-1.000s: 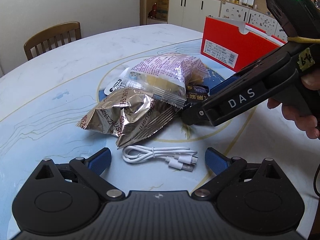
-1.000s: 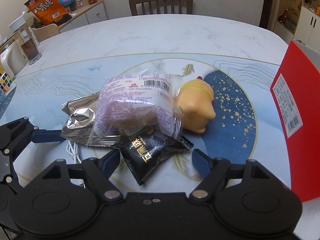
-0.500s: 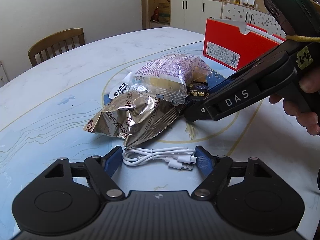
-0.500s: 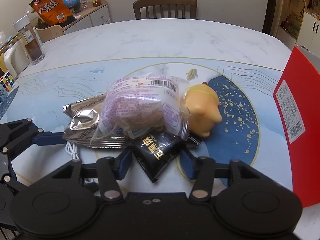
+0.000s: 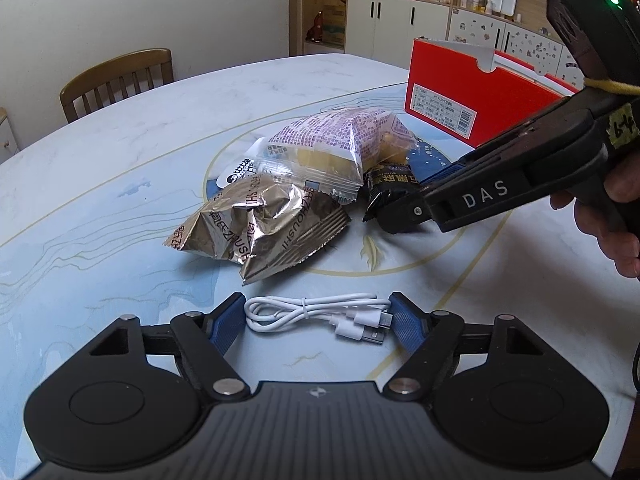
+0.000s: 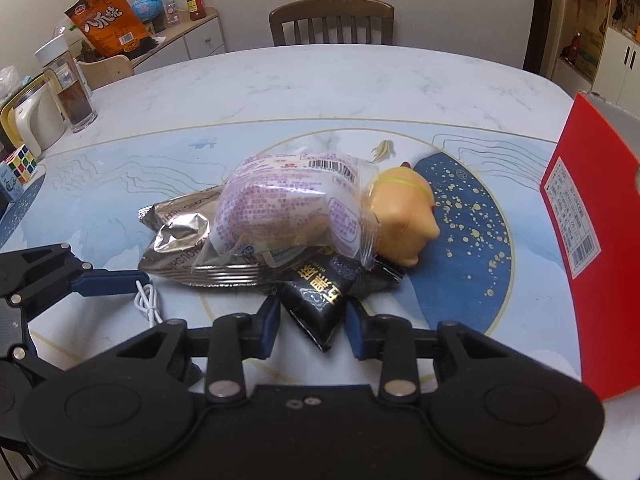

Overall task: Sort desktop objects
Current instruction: 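Grasp the black snack packet with right tool while left tool hovers over white cable, then lift the black snack packet off the mat with the right tool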

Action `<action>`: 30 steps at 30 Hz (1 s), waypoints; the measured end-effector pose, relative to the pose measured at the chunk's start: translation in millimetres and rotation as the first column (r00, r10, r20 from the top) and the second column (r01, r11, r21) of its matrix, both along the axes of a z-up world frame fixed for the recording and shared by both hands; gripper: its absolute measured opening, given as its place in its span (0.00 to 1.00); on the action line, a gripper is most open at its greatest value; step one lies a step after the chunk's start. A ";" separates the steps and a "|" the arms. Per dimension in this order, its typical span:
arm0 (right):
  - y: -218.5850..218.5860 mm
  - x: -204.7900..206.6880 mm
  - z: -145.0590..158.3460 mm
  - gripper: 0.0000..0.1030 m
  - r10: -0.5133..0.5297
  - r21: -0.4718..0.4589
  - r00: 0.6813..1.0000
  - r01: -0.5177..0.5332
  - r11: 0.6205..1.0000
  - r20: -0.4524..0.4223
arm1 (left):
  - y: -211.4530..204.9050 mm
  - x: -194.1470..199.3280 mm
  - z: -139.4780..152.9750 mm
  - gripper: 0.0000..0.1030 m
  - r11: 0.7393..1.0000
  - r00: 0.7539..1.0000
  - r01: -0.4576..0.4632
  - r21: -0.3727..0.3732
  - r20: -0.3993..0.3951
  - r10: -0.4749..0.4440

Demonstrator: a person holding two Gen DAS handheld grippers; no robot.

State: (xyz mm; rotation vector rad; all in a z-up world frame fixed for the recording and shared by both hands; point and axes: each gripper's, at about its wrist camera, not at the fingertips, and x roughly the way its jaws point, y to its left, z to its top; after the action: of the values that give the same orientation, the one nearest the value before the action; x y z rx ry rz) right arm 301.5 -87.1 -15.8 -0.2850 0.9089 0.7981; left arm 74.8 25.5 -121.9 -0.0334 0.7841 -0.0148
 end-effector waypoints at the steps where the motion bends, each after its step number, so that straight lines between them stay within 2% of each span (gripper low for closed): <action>1: -1.2 -1.6 0.4 0.30 0.003 0.000 1.000 -0.003 1.000 0.005 | -0.3 -1.0 0.2 0.75 1.000 1.000 -0.001 -0.001 -0.001 0.001; 10: -17.2 -13.5 7.1 0.19 -0.001 0.020 1.000 0.001 1.000 0.000 | 0.1 -10.0 5.9 0.75 0.999 1.000 -0.029 -0.027 -0.004 0.028; 30: -60.2 -38.1 35.3 0.09 -0.008 0.043 0.999 0.005 0.999 0.050 | -5.0 -21.9 49.7 0.75 0.997 0.998 -0.049 -0.051 0.031 0.051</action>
State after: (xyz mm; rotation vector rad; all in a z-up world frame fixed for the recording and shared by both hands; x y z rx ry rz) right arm 263.4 -147.3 19.5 -0.2633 0.8447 0.8002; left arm 52.9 20.5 -72.2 -0.1006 0.7508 0.0123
